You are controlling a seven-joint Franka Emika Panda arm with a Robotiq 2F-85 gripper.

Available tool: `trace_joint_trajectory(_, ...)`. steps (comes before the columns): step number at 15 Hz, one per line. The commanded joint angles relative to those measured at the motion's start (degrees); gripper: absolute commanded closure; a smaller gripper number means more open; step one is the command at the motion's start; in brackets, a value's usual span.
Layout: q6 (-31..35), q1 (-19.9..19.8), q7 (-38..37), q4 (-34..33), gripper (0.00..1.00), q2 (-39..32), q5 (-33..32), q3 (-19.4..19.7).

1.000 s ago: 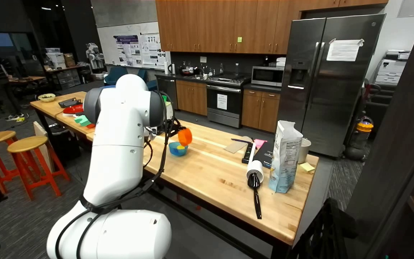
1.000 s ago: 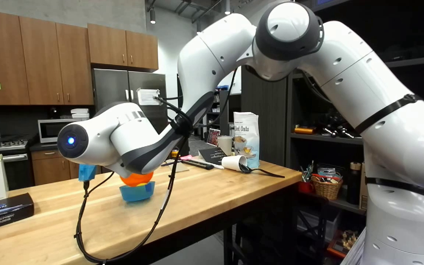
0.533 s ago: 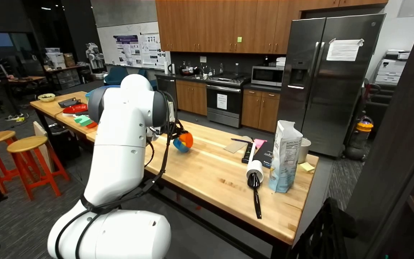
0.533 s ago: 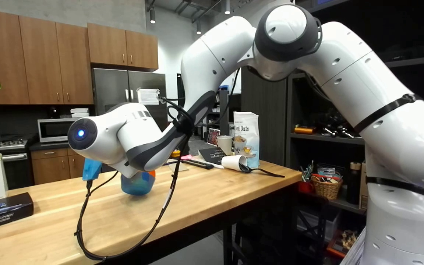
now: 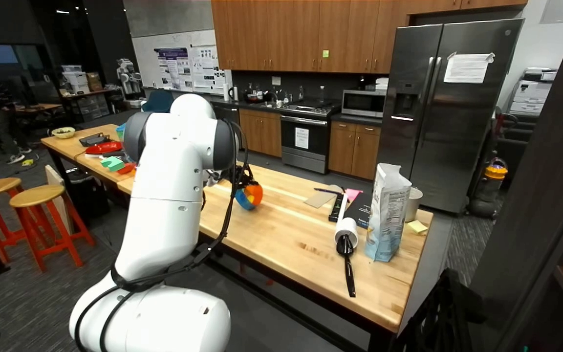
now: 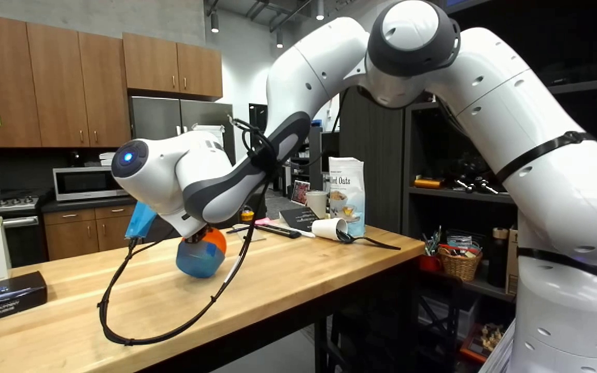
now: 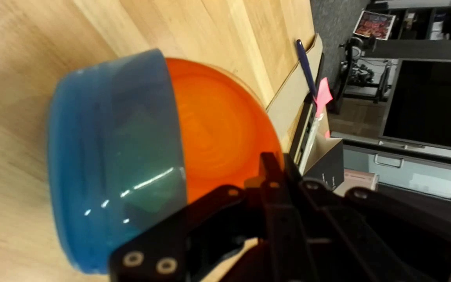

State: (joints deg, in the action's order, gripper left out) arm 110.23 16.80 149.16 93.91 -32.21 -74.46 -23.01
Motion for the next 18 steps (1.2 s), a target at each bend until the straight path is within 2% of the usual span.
trace_joint_trajectory(1,5.76,-6.92,0.0,0.51,0.99,-1.14,5.57,-4.41)
trace_joint_trajectory(7,13.01,-17.23,0.0,0.61,0.99,-2.57,13.11,-11.62)
trace_joint_trajectory(13,25.91,-26.13,-0.03,1.64,0.99,-7.03,15.49,-18.56)
trace_joint_trajectory(18,31.14,-36.49,-0.12,4.64,0.99,-10.78,17.09,-28.58)
